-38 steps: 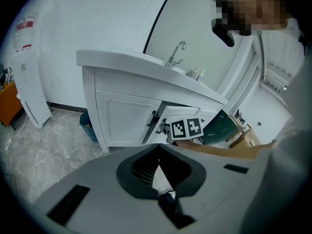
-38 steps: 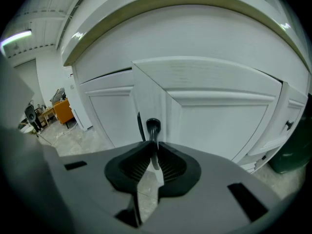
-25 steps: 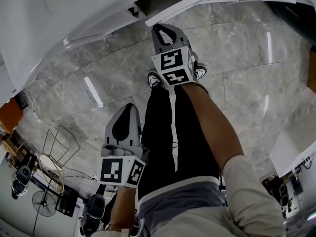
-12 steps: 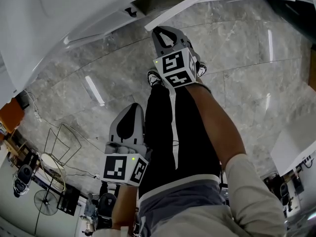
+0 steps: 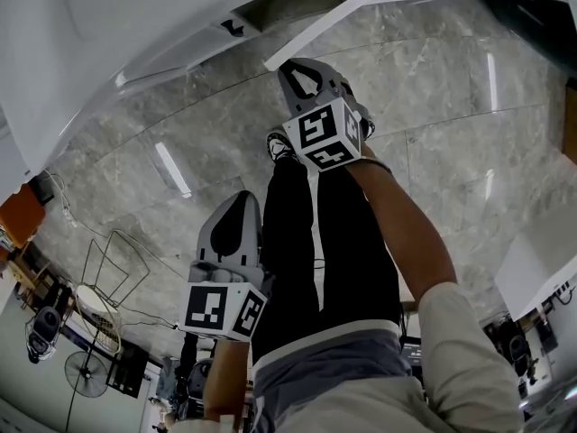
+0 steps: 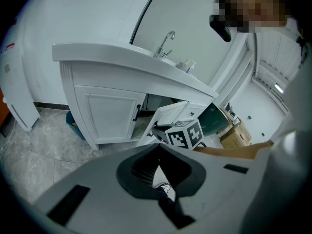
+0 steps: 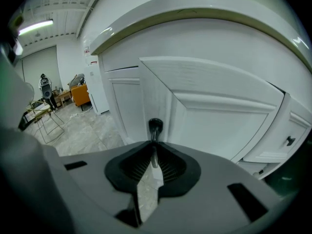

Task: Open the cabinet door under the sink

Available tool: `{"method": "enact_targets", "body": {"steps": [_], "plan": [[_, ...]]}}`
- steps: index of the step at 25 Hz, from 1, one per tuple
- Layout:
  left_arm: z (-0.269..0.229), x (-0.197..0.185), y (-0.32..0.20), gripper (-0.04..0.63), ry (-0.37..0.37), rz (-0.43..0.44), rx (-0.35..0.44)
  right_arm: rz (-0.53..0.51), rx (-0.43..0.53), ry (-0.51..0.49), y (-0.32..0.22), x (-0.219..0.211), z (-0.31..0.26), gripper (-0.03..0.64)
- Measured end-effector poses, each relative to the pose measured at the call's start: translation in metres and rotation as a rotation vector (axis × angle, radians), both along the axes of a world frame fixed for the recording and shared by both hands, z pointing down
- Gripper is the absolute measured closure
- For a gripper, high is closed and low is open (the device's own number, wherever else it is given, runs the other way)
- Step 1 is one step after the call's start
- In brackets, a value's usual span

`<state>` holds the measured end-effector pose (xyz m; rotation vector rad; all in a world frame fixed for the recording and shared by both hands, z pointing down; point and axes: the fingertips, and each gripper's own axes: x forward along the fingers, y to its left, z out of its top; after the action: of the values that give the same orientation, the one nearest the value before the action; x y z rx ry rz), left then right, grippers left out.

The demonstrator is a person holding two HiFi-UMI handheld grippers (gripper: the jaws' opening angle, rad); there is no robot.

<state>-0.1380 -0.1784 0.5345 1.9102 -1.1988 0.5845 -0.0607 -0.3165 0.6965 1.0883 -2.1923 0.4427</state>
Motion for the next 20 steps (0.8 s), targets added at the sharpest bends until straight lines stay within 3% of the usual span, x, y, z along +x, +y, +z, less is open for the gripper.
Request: {"method": "enact_targets", "body": {"steps": [20], "plan": [[-0.002, 0.018, -0.003, 0.597, 0.02, 0.04, -0.008, -0.084, -0.022, 0.024, 0.032, 0.022, 0.0, 0.561]]}}
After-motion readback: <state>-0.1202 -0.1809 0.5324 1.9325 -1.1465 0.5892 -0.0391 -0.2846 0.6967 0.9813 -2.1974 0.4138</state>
